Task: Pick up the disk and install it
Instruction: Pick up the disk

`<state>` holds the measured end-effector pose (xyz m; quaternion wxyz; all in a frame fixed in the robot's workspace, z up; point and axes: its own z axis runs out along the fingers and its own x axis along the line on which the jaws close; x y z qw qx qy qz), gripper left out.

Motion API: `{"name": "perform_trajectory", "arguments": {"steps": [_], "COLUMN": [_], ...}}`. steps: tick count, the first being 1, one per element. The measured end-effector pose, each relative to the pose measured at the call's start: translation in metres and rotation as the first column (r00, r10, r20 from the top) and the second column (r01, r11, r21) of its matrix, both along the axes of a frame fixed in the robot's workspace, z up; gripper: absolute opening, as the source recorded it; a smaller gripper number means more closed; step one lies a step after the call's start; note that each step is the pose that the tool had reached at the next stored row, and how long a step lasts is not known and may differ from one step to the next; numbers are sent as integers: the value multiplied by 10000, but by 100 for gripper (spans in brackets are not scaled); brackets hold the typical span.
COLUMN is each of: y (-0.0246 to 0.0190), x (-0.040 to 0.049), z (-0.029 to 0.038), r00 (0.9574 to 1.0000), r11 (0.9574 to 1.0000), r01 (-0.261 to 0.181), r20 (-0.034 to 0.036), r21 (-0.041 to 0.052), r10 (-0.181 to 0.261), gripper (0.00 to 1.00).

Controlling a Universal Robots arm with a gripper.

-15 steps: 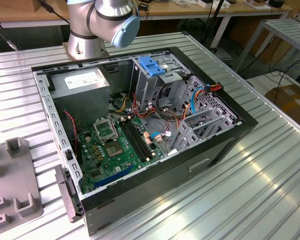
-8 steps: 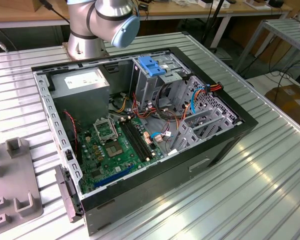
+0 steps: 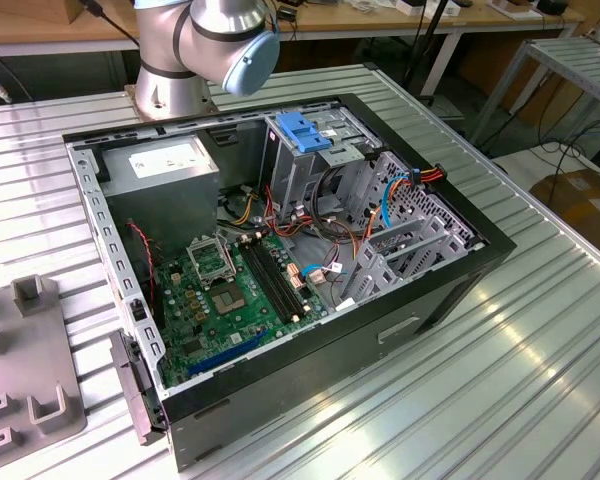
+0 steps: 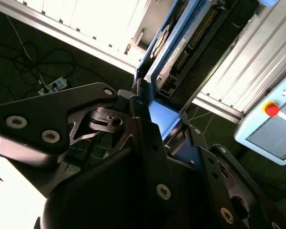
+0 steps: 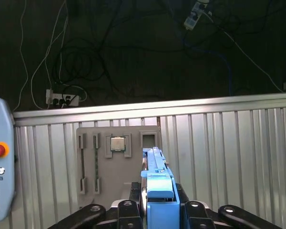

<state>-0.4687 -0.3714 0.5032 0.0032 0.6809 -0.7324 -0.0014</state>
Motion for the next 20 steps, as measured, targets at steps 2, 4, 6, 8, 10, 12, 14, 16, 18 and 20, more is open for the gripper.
{"name": "perform_trajectory", "arguments": {"steps": [2, 4, 6, 8, 10, 12, 14, 16, 18, 20], "y": [0, 0, 0, 0, 0, 0, 0, 0, 0, 0], "x": [0, 0, 0, 0, 0, 0, 0, 0, 0, 0], "z": [34, 76, 115, 152, 199, 234, 256, 277, 328, 373], "r00": [10000, 10000, 10000, 10000, 10000, 10000, 10000, 10000, 10000, 10000], "r11": [10000, 10000, 10000, 10000, 10000, 10000, 10000, 10000, 10000, 10000], "r01": [0, 0, 0, 0, 0, 0, 0, 0, 0, 0], "r20": [0, 0, 0, 0, 1, 0, -1, 1, 1, 0], "r21": [0, 0, 0, 0, 0, 0, -1, 0, 0, -1], "r10": [0, 0, 0, 0, 0, 0, 0, 0, 0, 0], "gripper": [37, 37, 37, 37, 37, 37, 37, 37, 37, 37]}}
